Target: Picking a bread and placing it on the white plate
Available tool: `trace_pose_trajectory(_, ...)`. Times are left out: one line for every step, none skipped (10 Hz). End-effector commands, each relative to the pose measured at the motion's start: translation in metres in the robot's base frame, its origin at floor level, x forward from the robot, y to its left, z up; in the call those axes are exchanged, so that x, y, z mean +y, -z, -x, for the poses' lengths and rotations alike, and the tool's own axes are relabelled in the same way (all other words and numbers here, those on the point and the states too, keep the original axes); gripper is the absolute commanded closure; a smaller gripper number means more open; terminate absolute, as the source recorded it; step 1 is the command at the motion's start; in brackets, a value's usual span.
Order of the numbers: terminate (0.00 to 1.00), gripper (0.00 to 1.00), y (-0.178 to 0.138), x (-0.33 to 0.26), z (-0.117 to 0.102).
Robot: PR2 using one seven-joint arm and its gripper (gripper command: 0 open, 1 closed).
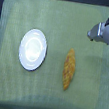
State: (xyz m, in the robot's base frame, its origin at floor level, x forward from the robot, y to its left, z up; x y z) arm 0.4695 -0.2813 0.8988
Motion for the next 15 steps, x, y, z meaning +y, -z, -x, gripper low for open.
trace_pose_trajectory(0.0, 0.0, 0.001, 0.001, 0.0)
trace_pose_trajectory(0.0, 0.0, 0.004, 0.005, 0.0)
trace_pose_trajectory(0.0, 0.0, 0.007, 0.007, -0.005)
trace_pose_trajectory(0.0, 0.0, 0.008, 0.01, -0.01)
trace_pose_trajectory(0.0, 0.0, 0.009, 0.01, -0.012)
trace_pose_trajectory(0.0, 0.0, 0.013, 0.014, -0.008)
trace_pose_trajectory(0.0, 0.0, 0.016, 0.022, -0.007)
trace_pose_trajectory(0.0, 0.0, 0.022, 0.031, -0.004)
trace_pose_trajectory(0.0, 0.0, 0.029, 0.043, 0.001)
trace_pose_trajectory(0.0, 0.0, 0.036, 0.053, 0.006)
trace_pose_trajectory(0.0, 0.0, 0.044, 0.069, 0.011)
trace_pose_trajectory(0.0, 0.0, 0.046, 0.072, 0.012)
trace_pose_trajectory(0.0, 0.0, 0.05, 0.081, 0.015)
trace_pose_trajectory(0.0, 0.0, 0.056, 0.088, 0.017)
trace_pose_trajectory(0.0, 0.0, 0.063, 0.095, 0.019)
